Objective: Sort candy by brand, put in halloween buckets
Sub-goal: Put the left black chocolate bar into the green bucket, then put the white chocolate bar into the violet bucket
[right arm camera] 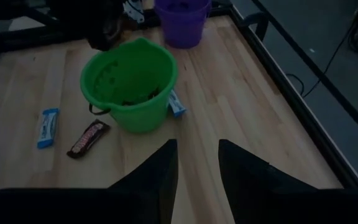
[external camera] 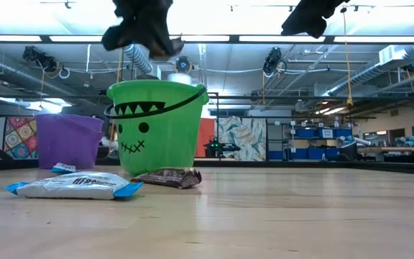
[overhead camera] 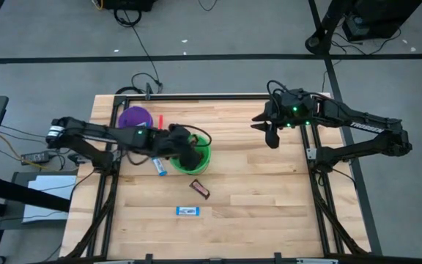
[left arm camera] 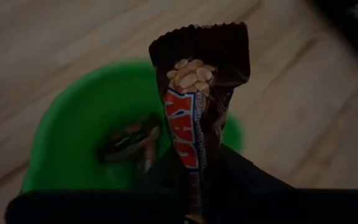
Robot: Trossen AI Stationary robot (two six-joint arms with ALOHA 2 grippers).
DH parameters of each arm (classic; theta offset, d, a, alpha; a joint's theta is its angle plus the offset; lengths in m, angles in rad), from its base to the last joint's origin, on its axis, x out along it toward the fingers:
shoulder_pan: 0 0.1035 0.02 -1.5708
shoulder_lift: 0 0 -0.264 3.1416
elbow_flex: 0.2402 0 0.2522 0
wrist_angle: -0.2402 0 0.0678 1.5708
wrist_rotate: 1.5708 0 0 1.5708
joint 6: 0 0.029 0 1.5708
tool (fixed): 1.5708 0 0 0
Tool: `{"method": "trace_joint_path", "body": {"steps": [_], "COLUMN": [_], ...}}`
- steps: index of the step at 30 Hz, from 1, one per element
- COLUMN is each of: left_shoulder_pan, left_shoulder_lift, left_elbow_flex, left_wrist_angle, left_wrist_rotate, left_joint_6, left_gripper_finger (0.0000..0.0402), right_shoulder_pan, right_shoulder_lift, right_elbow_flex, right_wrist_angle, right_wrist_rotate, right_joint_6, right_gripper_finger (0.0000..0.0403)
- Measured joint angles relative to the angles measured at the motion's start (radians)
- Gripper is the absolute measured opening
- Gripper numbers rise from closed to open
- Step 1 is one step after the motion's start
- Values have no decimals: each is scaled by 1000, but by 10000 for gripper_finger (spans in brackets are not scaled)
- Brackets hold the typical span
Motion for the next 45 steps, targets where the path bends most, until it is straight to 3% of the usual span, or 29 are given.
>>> {"method": "trace_joint_path", "body": {"steps": [6, 19, 27, 31, 35, 41, 45], "left_shoulder_pan": [14, 33, -14, -73, -129, -201, -229], "left_shoulder_lift": [27, -3, -59, -64, -64, -64, -55], "left_elbow_flex": [0, 0, 0, 0, 0, -22, -69], "left_wrist_angle": [-55, 17, -295, -412, -473, -489, -486], "left_wrist_rotate": [13, 49, 274, 316, 303, 127, 111], "left_joint_6": [-2, 41, 57, 67, 111, 229, 306], "left_gripper_finger": [100, 232, 228, 224, 224, 224, 224], "right_shoulder_pan": [0, 0, 0, -1, -3, -24, -33], "right_shoulder_lift": [0, 0, 0, 0, 0, 0, 0], "right_elbow_flex": [0, 0, 0, 0, 0, 0, 0], "right_wrist_angle": [-53, -68, -68, -68, -58, -53, -54], "right_wrist_rotate": [-1, -1, 0, 6, 10, 11, 9], "right_joint_6": [0, -6, -17, -27, -35, -35, -34], "right_gripper_finger": [128, 128, 128, 128, 128, 128, 128]}}
